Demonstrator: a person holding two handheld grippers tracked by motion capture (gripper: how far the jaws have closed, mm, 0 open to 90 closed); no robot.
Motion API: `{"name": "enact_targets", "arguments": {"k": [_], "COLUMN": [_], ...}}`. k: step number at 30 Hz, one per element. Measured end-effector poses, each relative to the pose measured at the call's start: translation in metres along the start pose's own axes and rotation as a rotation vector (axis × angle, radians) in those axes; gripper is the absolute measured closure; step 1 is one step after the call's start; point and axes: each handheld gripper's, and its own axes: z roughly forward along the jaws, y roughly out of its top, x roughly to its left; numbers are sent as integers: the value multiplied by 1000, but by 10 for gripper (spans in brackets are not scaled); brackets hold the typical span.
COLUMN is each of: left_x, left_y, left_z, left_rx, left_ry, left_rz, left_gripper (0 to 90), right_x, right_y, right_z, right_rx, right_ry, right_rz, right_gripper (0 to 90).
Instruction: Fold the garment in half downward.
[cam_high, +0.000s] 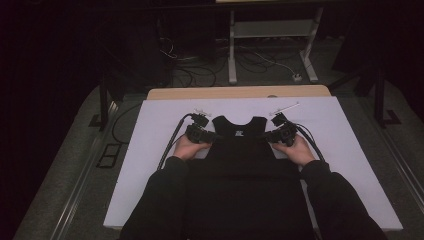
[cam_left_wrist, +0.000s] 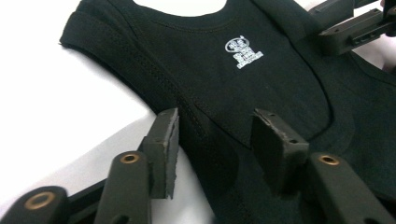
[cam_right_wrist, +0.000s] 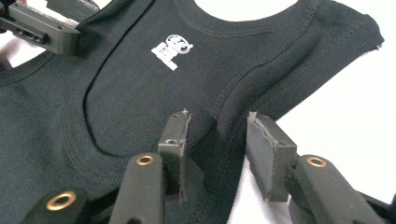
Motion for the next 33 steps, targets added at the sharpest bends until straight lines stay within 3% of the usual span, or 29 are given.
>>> {"name": "enact_targets", "arguments": {"k": [6, 10, 14, 19, 22, 25, 33], "left_x": [-3, -10, -10, -12, -13, -18, -21], "left_y": [0, -1, 0, -2, -3, -2, -1], "left_z": [3, 7, 7, 7, 7, 6, -2], "left_rx": [-1, -4, 8, -4, -7, 9, -11], "left_ry": [-12, -14, 24, 65, 79, 117, 128], "left_rz": [3, 47, 35, 19, 33, 77, 55], "left_gripper": [612, 618, 718, 820, 843, 852, 854], "right_x": [2, 3, 4, 3, 4, 5, 7], "right_y": [-1, -1, -2, -2, -2, -2, 2], "right_z": [2, 3, 4, 4, 3, 2, -10], "right_rx": [9, 20, 36, 40, 44, 47, 22], "right_ry": [29, 64, 76, 80, 78, 73, 80], "right_rz": [8, 25, 30, 47, 48, 46, 52], "right_gripper": [707, 746, 823, 845, 849, 850, 850]}}
